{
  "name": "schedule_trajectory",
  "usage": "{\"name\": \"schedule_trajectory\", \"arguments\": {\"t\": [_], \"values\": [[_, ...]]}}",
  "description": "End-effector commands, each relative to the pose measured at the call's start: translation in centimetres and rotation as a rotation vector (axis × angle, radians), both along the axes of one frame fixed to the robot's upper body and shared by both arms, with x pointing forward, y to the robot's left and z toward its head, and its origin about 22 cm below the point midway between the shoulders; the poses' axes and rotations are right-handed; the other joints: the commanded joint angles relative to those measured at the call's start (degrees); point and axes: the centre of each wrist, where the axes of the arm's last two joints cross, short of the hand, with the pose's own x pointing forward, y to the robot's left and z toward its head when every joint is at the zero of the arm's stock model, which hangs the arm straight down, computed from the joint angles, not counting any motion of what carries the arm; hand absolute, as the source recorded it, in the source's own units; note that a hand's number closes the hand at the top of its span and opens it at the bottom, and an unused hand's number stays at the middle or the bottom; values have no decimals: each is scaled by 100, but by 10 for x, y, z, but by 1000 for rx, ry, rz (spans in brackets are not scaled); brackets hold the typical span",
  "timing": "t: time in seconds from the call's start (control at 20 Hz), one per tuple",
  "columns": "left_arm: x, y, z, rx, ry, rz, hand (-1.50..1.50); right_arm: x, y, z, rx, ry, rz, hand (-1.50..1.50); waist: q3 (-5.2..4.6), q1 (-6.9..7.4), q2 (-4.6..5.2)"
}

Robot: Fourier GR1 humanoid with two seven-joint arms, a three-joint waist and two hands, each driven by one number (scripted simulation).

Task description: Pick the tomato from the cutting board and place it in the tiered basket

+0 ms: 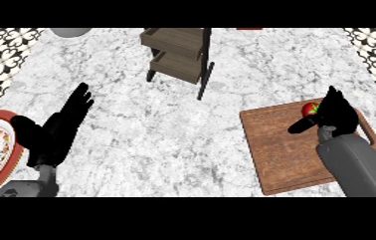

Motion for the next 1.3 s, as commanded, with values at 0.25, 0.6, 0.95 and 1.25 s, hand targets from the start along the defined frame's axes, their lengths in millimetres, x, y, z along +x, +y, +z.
{"name": "schedule_trajectory", "arguments": {"t": [0.25,0.6,0.95,1.25], "values": [[-8,18,8,9,-3,-9,0,6,-25,-19,-42,35,-94,-150,1,26,1],[-6,-12,-4,4,-11,11,0,5,-4,-27,63,186,-6,150,0,16,0],[1,0,9,5,6,-7,0,-2,-15,-20,-27,207,67,150,-1,-5,-5],[2,1,0,10,-5,4,0,13,-15,9,-186,83,279,150,-4,-19,-11]]}}
